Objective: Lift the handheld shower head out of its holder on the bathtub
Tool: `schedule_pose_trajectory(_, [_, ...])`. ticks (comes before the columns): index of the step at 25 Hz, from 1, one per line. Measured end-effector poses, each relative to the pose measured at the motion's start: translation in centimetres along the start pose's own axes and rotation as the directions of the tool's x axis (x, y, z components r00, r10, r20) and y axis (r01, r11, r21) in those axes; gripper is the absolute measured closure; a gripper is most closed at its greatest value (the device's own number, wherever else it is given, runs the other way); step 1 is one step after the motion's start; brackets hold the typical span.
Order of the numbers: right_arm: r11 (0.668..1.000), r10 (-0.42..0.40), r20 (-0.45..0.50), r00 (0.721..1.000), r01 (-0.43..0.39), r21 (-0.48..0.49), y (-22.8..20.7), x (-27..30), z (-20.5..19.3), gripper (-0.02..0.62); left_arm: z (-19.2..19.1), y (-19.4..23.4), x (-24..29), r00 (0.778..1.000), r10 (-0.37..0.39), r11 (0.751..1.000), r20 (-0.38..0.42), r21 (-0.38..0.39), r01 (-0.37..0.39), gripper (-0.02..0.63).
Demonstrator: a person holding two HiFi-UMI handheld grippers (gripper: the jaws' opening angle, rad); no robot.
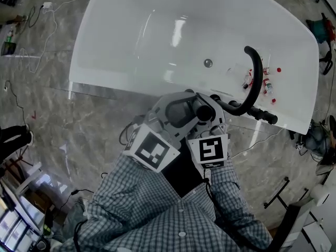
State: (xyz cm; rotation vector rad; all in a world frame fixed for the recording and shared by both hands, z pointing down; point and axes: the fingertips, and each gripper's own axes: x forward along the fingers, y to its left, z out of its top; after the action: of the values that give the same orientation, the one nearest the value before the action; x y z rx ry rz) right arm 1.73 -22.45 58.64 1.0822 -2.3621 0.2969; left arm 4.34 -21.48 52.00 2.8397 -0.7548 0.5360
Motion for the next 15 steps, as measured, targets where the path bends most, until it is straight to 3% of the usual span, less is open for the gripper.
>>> schedule_pose_trajectory(6, [1.000, -0.011, 0.012, 1.000, 0.011, -0.004, 0.5, -2.4, 2.8, 0.466, 3.1, -0.8, -1.9, 1.000, -0.003, 1.000, 0.019, -0.002, 0.003, 0.486])
schedule_pose_trajectory(15, [1.000, -0.023, 0.040, 0.999, 0.023, -0.016, 0.8, -6.0, 7.0, 0.466, 7.9, -2.4, -4.1, 1.000, -0.002, 0.998, 0.028, 0.055, 0.001, 0.486])
